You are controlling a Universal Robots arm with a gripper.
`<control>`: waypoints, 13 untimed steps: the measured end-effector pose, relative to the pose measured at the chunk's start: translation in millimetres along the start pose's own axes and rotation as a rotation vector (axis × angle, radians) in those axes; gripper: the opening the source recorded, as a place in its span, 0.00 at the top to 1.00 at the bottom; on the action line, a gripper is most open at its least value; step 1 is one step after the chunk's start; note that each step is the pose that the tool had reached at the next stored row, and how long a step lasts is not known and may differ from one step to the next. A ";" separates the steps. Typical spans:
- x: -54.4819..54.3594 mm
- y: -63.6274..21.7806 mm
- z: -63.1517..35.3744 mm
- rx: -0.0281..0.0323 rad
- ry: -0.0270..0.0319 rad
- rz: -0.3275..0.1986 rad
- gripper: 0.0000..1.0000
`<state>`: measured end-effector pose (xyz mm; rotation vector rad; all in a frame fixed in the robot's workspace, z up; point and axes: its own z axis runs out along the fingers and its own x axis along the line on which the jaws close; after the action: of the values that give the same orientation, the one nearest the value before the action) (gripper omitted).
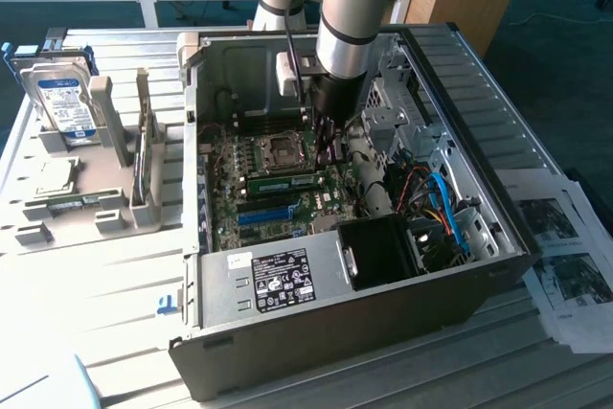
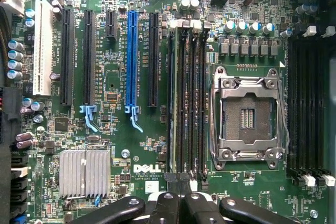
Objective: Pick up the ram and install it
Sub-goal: 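Press down the ram until it locks into place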
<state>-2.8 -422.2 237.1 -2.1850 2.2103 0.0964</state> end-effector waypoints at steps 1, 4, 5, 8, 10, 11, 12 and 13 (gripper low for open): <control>0.0 0.0 0.0 0.0000 -0.0001 0.000 0.90; 0.0 0.0 0.0 0.0000 0.0000 0.000 0.90; 0.0 0.2 0.0 0.0001 0.0000 0.000 0.90; 0.0 3.7 0.0 0.0000 0.0001 0.000 0.90; 0.1 7.2 0.1 0.0000 0.0001 0.000 0.90; 0.1 9.0 0.2 0.0001 -0.0001 0.000 0.90; 0.1 11.1 0.3 0.0000 0.0000 0.000 0.90; 0.1 13.2 0.3 0.0000 0.0000 0.000 0.90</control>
<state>-16.0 -422.2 237.1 -2.1850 2.2104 0.0964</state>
